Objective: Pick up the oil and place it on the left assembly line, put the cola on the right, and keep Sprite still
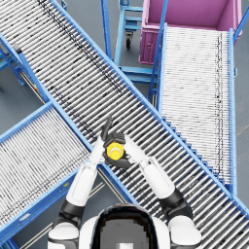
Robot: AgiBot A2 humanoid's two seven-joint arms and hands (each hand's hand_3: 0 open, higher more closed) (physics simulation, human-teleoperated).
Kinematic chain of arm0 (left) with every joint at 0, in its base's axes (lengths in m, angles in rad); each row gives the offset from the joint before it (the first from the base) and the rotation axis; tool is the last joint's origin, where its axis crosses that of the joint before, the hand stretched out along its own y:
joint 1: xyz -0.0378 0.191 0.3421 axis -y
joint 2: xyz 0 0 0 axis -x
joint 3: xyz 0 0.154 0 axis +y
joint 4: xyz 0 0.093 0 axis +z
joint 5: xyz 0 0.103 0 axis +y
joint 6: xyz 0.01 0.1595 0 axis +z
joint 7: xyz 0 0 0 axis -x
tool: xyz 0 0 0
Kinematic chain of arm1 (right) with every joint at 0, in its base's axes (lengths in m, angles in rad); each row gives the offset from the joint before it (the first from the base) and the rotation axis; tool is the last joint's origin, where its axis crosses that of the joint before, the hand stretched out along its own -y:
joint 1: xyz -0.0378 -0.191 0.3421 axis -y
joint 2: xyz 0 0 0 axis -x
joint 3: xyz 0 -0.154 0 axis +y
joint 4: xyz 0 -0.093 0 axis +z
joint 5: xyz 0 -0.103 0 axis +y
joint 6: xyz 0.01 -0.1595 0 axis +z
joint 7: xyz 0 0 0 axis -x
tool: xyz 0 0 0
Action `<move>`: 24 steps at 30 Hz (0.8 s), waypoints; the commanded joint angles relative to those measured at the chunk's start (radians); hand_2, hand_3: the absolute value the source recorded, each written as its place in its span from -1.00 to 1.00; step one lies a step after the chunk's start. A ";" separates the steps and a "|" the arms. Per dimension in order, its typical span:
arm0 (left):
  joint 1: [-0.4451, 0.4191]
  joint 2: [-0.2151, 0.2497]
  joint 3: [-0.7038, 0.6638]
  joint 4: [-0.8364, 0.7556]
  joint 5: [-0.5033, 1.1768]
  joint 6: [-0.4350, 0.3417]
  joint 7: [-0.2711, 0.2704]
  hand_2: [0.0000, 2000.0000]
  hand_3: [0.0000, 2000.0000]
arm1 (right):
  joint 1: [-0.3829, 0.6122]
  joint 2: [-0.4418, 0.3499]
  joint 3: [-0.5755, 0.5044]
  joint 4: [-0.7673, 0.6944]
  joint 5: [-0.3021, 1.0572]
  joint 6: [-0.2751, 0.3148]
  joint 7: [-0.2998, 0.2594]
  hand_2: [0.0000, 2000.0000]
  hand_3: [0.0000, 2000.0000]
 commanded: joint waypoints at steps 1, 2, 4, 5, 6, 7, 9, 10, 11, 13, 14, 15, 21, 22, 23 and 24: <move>-0.002 0.000 0.026 -0.038 0.000 0.001 0.000 -1.00 -1.00 | 0.008 -0.011 0.000 0.011 0.000 0.002 0.003 1.00 1.00; -0.002 0.001 0.033 -0.040 0.000 0.002 0.001 -1.00 -1.00 | 0.012 -0.015 -0.004 0.013 0.000 0.006 0.005 1.00 1.00; -0.013 -0.007 0.017 -0.050 0.000 0.003 0.001 1.00 -0.35 | 0.012 -0.017 -0.019 0.010 0.000 0.023 0.011 1.00 1.00; -0.016 -0.009 0.010 -0.052 0.000 -0.012 0.000 1.00 -0.02 | 0.012 -0.018 -0.025 0.007 0.000 0.032 0.012 1.00 1.00; -0.018 -0.009 0.005 -0.053 0.000 -0.017 0.000 1.00 0.31 | 0.011 -0.020 -0.027 0.012 0.000 0.049 0.014 1.00 1.00; -0.018 -0.008 0.001 -0.048 0.000 -0.022 0.000 1.00 0.63 | 0.008 -0.021 -0.032 0.014 0.000 0.056 0.014 1.00 1.00; -0.025 -0.010 -0.006 -0.055 0.000 -0.029 -0.003 1.00 1.00 | 0.009 -0.030 -0.035 0.013 -0.001 0.047 0.018 1.00 1.00; -0.025 -0.009 -0.012 -0.057 0.000 -0.023 -0.004 1.00 1.00 | 0.007 -0.032 -0.037 0.013 -0.002 0.040 0.018 -0.36 0.67; -0.029 -0.010 -0.020 -0.066 0.000 -0.027 -0.005 1.00 1.00 | 0.000 -0.030 -0.039 0.018 -0.001 -0.014 0.013 -1.00 0.35; -0.026 -0.003 -0.030 -0.065 0.000 -0.040 -0.004 1.00 1.00 | 0.001 -0.036 -0.049 0.016 -0.001 -0.072 0.007 -1.00 -0.31; -0.021 0.003 -0.044 -0.067 0.000 -0.048 -0.004 1.00 1.00 | -0.005 -0.035 -0.065 0.024 -0.001 -0.086 0.005 -1.00 -0.63; -0.019 0.005 -0.071 -0.066 0.000 -0.051 -0.003 1.00 1.00 | -0.003 -0.039 -0.094 0.036 -0.001 -0.095 0.004 -1.00 -0.96; -0.052 0.004 -0.406 -0.007 0.000 -0.054 0.001 1.00 1.00 | -0.043 -0.028 -0.236 0.082 -0.001 -0.143 -0.001 -1.00 -1.00; -0.053 0.004 -0.452 0.002 0.000 -0.060 0.003 1.00 1.00 | -0.054 -0.024 -0.249 0.091 -0.001 -0.154 -0.001 -1.00 -1.00; -0.060 0.005 -0.490 0.017 0.000 -0.059 0.003 1.00 1.00 | -0.060 -0.022 -0.261 0.093 -0.001 -0.162 -0.002 -1.00 -1.00; -0.060 0.004 -0.525 0.038 0.000 -0.066 0.004 1.00 1.00 | -0.063 -0.023 -0.269 0.095 -0.001 -0.167 -0.002 -1.00 -1.00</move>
